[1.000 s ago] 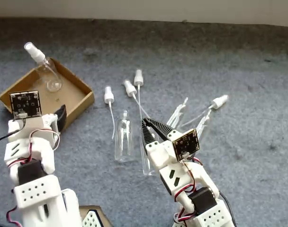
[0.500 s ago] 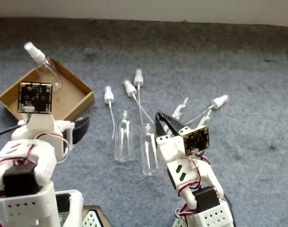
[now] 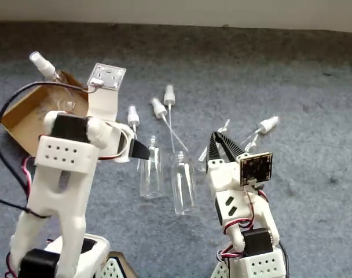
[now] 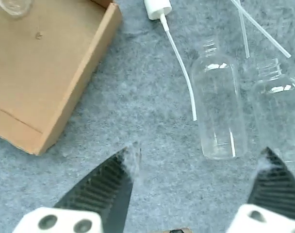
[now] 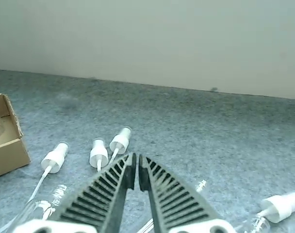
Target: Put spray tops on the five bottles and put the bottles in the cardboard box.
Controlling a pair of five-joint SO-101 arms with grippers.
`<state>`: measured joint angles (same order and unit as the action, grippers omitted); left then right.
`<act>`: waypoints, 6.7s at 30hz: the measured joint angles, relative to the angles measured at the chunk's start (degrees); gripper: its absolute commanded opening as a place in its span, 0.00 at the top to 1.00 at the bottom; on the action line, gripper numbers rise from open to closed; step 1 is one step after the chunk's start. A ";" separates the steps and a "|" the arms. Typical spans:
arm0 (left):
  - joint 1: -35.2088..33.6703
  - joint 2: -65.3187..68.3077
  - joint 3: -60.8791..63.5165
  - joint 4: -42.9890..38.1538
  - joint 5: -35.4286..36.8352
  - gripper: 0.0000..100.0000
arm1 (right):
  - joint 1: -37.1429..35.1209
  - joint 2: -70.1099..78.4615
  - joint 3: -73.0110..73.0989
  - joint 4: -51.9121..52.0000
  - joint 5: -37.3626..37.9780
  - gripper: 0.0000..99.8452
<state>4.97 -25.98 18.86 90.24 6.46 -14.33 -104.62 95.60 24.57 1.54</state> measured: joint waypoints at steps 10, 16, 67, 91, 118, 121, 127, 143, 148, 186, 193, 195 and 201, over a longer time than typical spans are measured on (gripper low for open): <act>2.46 17.85 -2.29 -5.98 2.55 0.67 | -0.09 0.00 0.00 0.00 0.00 1.00; 2.46 24.88 -7.12 -8.00 2.55 0.67 | -0.09 0.00 0.00 0.00 0.00 1.00; 9.67 37.80 -12.75 -14.86 2.55 0.78 | -0.09 0.00 0.00 0.00 0.00 1.00; 9.67 38.51 -12.75 -13.89 2.55 0.78 | 2.90 0.00 0.00 0.00 0.00 1.00; 9.67 47.82 -12.75 -21.36 2.55 0.78 | 3.08 0.00 0.00 0.00 0.00 1.00; 9.67 47.82 -12.75 -21.36 2.55 0.78 | 3.08 0.00 0.00 0.00 0.00 1.00; 9.67 47.82 -12.75 -21.36 2.55 0.88 | 3.08 0.00 0.00 0.00 0.00 1.00; 9.85 47.65 -12.75 -22.42 2.55 0.87 | 3.08 0.00 0.00 0.00 0.00 1.00; 9.85 41.05 -12.75 -21.01 2.55 0.87 | 3.08 0.00 0.00 0.00 0.00 1.00; -5.80 -41.85 13.10 -4.57 -5.63 0.87 | -4.92 0.00 0.00 0.00 0.00 0.99; -14.42 -49.05 26.46 -16.62 -6.15 0.87 | -8.70 0.00 0.00 0.00 0.00 0.99; -16.09 -48.88 30.15 -20.40 -4.13 0.87 | -9.05 0.00 0.00 0.00 0.00 0.99; -15.38 -49.49 34.73 -25.23 0.00 0.87 | -9.49 0.09 0.00 2.55 0.00 0.99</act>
<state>-10.42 -75.47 53.58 65.01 6.46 -23.82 -104.53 95.60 27.12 1.54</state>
